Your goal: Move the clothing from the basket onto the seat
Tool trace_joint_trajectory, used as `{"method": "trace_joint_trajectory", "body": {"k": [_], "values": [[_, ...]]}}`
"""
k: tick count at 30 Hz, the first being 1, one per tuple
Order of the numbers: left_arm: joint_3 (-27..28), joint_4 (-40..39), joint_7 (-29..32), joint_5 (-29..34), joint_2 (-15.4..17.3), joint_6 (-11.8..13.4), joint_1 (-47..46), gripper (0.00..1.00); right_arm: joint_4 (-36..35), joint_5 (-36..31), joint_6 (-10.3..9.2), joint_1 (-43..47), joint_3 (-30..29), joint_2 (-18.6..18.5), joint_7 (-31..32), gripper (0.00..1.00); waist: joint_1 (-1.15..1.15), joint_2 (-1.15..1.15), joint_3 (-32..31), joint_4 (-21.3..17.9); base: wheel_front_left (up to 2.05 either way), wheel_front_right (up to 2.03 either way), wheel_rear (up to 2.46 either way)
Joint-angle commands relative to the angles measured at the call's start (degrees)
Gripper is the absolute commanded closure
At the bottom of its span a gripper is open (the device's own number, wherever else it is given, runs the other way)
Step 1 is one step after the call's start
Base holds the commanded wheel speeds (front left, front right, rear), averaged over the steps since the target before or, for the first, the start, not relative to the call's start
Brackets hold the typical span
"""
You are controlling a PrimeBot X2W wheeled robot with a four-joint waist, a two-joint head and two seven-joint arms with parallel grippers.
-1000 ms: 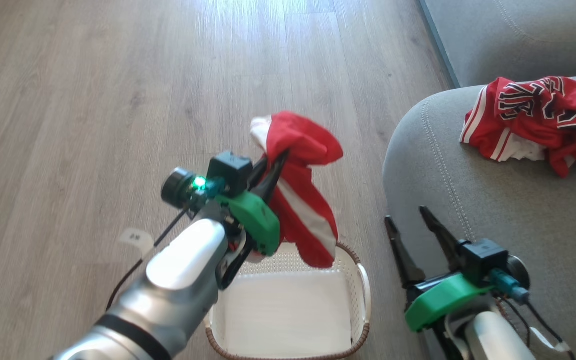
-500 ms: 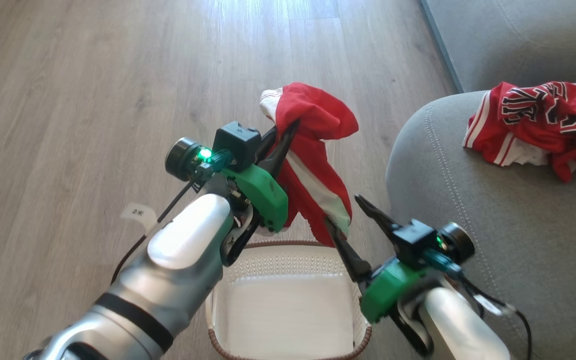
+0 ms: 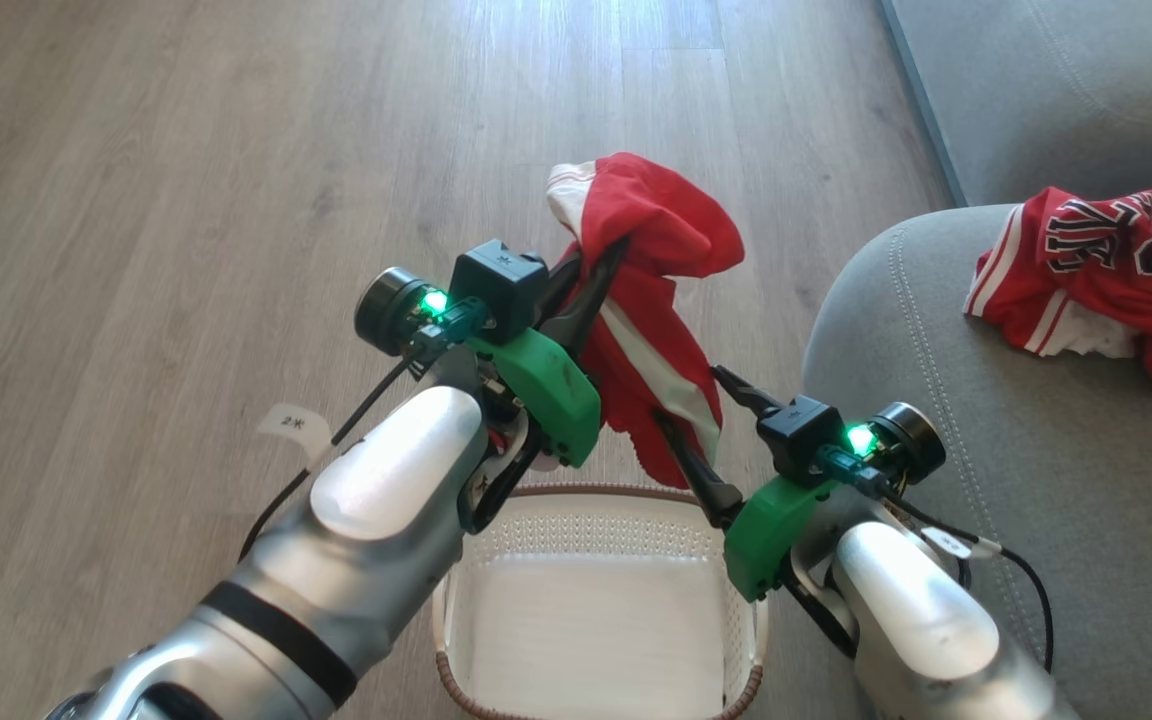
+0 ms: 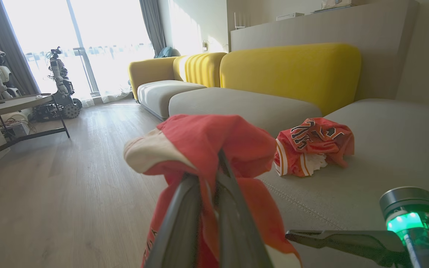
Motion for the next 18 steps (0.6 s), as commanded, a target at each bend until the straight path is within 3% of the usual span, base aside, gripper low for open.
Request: {"method": "trace_joint_trajectory", "body": {"k": [1, 2, 4, 8, 15, 17, 18], "values": [[1.37, -2.14, -0.35, -0.64, 0.65, 0.31, -3.97, 1.00, -0.64, 0.85, -0.02, -3.12, 0.73, 0.34, -0.76, 0.00, 0.00, 0.00, -0.05, 0.23, 0.00, 0.00, 0.00], [1.30, -2.50, -0.45, -0.90, 0.62, 0.26, -3.83, 1.00, -0.03, 1.45, -0.02, -3.54, 1.19, 0.34, -0.80, 0.01, 0.00, 0.00, -0.07, 0.34, 0.00, 0.00, 0.00], [1.09, -3.20, -0.49, -1.35, 0.58, 0.25, -3.58, 1.00, 0.99, 2.51, -0.02, -4.37, 2.26, 0.34, -0.87, 0.48, 0.00, 0.00, -0.06, 0.47, 0.00, 0.00, 0.00], [0.62, -4.32, -0.52, -1.87, 0.54, 0.54, -3.20, 1.00, 1.92, 3.96, -0.02, -5.82, 3.41, 0.34, -0.93, 1.00, 0.00, 0.00, 0.09, 0.42, 0.00, 0.00, 0.00], [0.65, -4.72, -0.87, -3.01, 0.68, 1.18, -1.61, 1.00, 0.63, 4.89, -0.02, -6.19, 2.17, 0.34, -0.95, 1.00, 0.00, 0.00, 0.40, -0.61, 0.00, 0.00, 0.00], [0.81, -4.37, -1.07, -3.31, 0.99, 1.34, -1.02, 0.50, 0.07, 5.03, -0.02, -6.18, 1.31, 0.34, -0.95, 1.00, 0.00, 0.00, 0.49, -1.08, 0.00, 0.00, 0.00], [0.85, -4.18, -1.22, -3.42, 1.19, 1.37, -0.76, 0.09, -0.17, 4.95, -0.02, -6.24, 0.80, 0.34, -0.95, 1.00, 0.00, 0.00, 0.55, -1.35, 0.00, 0.00, 0.00]]}}
